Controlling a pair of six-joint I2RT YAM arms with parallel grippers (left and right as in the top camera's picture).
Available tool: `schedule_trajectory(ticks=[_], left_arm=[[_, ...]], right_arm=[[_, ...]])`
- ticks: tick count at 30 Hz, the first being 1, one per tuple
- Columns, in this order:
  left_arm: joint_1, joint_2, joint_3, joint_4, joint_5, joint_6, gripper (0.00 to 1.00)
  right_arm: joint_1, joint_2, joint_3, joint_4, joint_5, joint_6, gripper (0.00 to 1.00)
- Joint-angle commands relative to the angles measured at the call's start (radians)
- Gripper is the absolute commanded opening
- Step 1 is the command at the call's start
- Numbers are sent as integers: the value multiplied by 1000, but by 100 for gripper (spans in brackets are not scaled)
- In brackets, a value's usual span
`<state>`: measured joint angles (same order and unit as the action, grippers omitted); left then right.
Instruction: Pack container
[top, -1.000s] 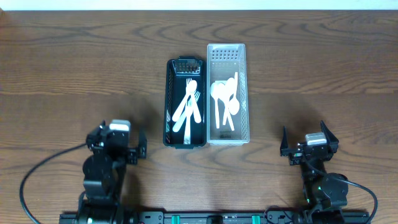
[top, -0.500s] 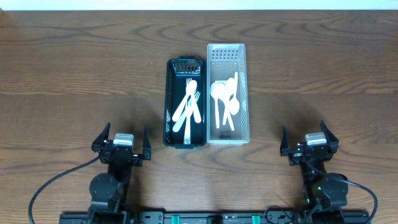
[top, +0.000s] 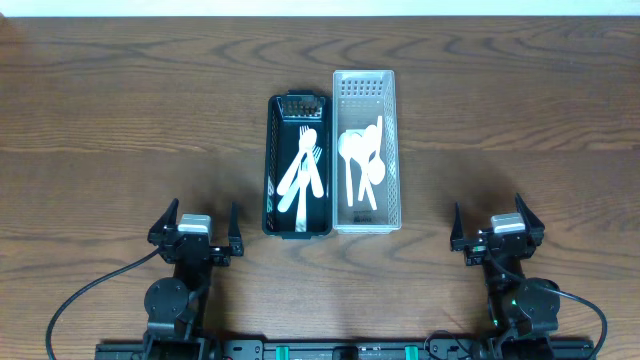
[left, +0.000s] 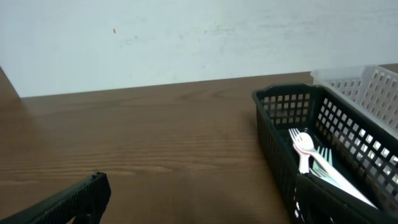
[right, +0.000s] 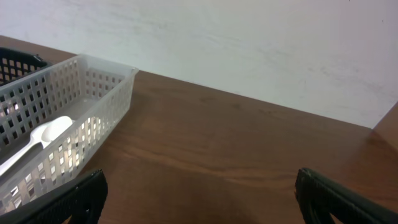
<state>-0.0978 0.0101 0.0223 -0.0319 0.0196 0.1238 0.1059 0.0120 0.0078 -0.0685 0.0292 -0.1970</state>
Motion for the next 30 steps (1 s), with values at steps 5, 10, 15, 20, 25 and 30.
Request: schedule_trajectory(ticks=[5, 10, 15, 20, 25, 30], left_arm=[[5, -6, -18, -39, -5, -35, 98], [5, 2, -18, -39, -5, -35, 98], [5, 9, -18, -39, -5, -35, 98], [5, 14, -18, -39, -5, -35, 98], [5, 14, -18, -39, -5, -35, 98], [5, 14, -18, -39, -5, -36, 98]], right_arm=[[-2, -6, -2, -4, -6, -13, 99], [-2, -6, -2, -4, -6, -13, 99], [-2, -6, -2, -4, -6, -13, 99], [-2, -6, -2, -4, -6, -13, 99], [-2, -6, -2, -4, -6, -13, 99], [-2, -6, -2, -4, -6, -13, 99]])
